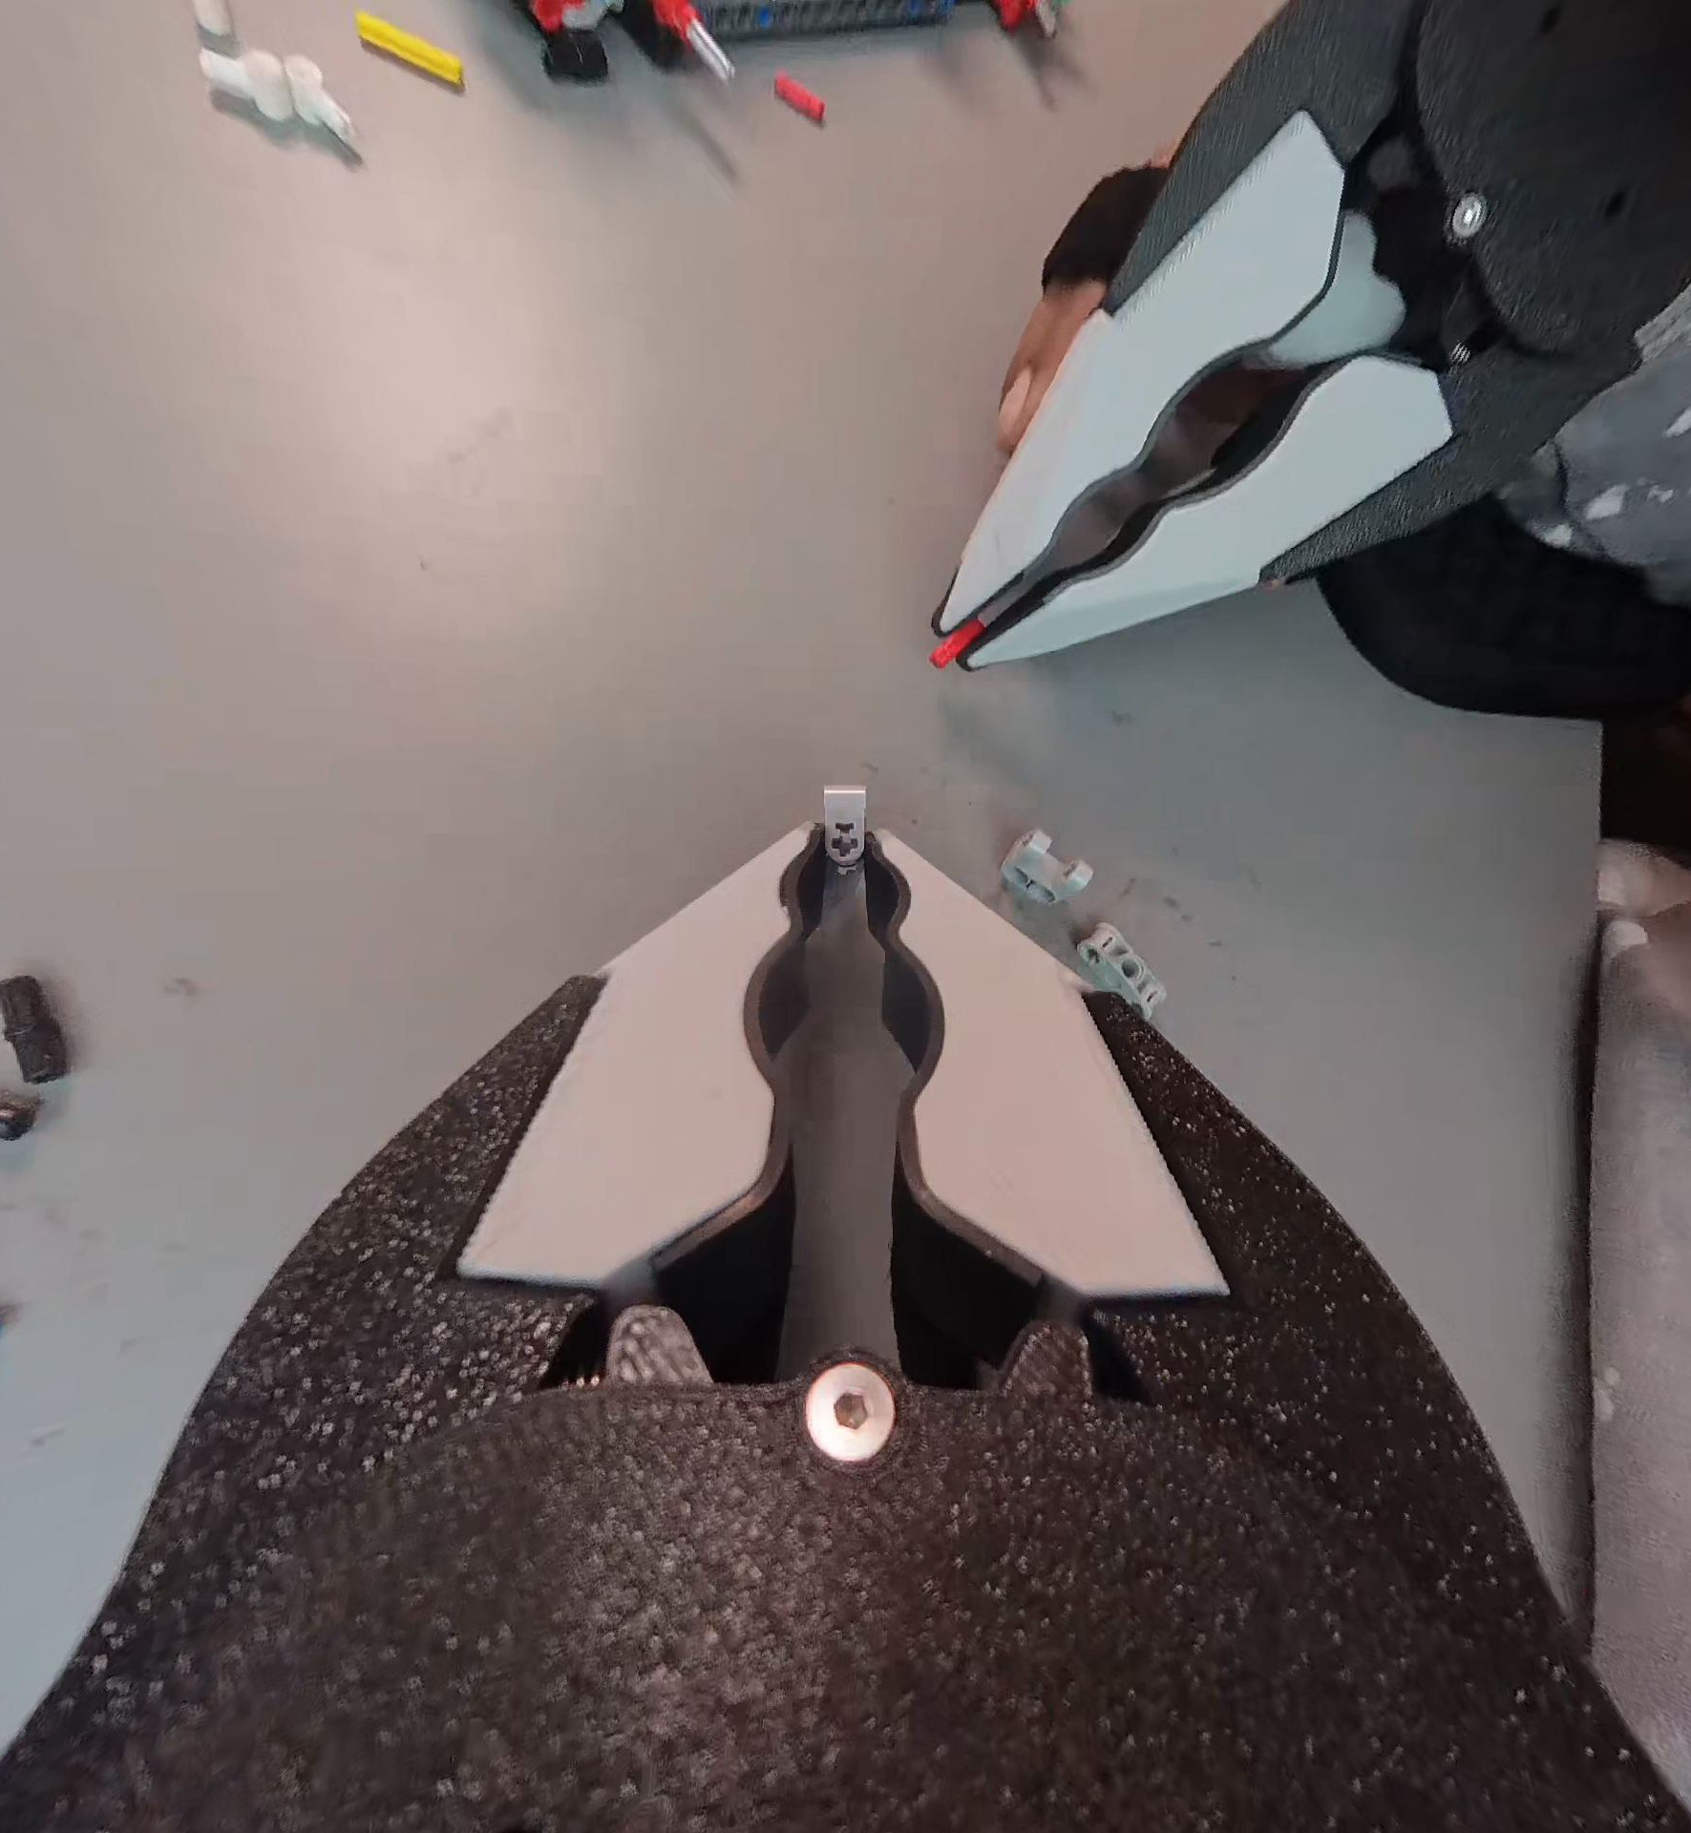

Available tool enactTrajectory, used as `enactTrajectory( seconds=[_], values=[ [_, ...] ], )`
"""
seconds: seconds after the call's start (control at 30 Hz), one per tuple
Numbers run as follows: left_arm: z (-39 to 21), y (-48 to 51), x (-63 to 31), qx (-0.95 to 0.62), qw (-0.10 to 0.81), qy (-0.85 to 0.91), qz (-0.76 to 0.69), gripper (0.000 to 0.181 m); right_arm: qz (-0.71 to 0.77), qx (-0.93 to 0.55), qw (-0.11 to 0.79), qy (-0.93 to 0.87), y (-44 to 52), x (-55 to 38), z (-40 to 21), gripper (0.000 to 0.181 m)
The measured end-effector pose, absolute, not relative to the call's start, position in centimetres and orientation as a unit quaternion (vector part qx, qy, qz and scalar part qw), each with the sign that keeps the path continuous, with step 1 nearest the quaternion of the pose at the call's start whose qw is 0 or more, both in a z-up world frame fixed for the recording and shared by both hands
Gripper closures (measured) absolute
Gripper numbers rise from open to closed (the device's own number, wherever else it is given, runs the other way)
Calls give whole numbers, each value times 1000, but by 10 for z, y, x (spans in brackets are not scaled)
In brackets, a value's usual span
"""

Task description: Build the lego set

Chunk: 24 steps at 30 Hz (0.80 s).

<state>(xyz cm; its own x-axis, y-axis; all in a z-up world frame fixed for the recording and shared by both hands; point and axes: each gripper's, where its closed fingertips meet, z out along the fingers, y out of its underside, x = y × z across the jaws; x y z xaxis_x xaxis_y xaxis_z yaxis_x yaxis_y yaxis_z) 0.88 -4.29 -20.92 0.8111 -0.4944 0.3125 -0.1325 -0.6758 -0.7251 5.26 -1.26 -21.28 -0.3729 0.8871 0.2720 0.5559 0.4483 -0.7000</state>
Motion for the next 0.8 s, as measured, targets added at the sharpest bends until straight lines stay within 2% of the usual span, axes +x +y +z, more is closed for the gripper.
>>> enactTrajectory(
  seconds=[0.03,0.2,0.33,0.43,0.57,0.8],
  values=[
    [-213,-45,11,-883,353,186,-246,176,254,-459,323,-787,-10,54,-214,180],
    [-212,-45,15,-878,363,210,-230,163,267,-458,337,-778,-10,52,-208,180],
    [-183,-46,28,-842,399,196,-305,155,319,-397,396,-764,-32,42,-179,180],
    [-162,-50,41,-808,402,172,-396,159,334,-344,438,-761,-50,38,-161,180],
    [-153,-53,46,-791,400,160,-434,178,331,-324,450,-763,-59,38,-156,180],
    [-152,-50,45,-794,407,150,-426,175,327,-325,461,-758,-55,38,-153,180]
  ],
)
